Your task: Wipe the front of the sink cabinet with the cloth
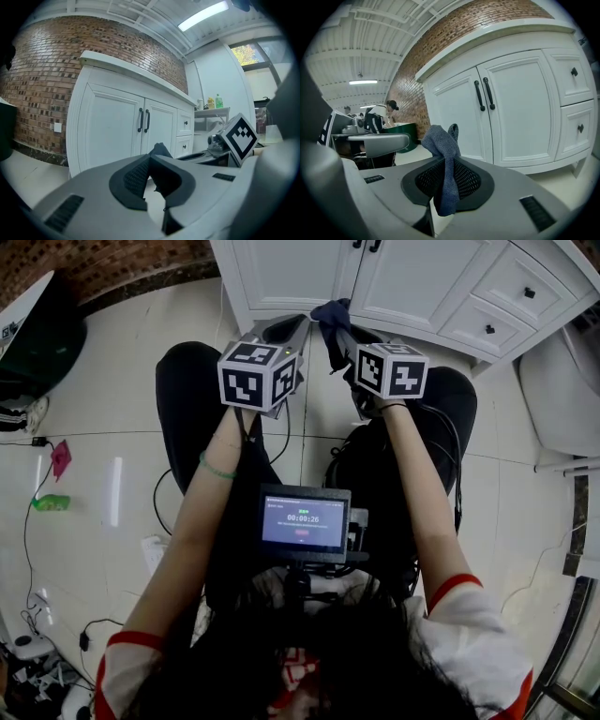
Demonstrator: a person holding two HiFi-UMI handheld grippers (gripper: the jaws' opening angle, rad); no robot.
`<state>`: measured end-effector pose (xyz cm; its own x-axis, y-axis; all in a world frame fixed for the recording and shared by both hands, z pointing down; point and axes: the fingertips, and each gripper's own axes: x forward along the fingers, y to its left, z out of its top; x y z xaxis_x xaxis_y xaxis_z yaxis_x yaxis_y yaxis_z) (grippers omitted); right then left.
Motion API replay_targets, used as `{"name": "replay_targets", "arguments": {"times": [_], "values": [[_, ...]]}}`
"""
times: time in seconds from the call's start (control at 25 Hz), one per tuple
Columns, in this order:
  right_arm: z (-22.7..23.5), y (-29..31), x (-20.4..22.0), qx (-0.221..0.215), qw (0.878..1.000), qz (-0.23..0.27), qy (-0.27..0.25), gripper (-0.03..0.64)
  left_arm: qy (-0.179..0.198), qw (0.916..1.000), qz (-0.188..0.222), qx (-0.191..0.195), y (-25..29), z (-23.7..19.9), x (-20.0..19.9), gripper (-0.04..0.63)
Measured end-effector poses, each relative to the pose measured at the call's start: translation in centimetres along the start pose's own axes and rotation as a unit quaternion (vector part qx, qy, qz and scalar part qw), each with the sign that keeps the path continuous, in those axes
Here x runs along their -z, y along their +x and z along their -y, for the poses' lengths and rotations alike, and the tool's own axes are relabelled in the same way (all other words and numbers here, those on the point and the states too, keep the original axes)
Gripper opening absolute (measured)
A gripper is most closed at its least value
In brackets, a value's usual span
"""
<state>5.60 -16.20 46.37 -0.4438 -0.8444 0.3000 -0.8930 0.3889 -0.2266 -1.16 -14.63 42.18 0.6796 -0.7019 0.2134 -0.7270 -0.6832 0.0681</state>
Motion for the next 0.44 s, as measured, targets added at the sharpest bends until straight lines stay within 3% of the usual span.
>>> {"name": "replay_targets", "arguments": {"times": [0.44], "values": [[-0.31, 0.1, -0.04, -0.002, 1.0, 0.001, -0.01, 0.061, -0.002, 1.0, 0.006, -0.002, -0.17, 0.04, -0.21, 0.02]]}}
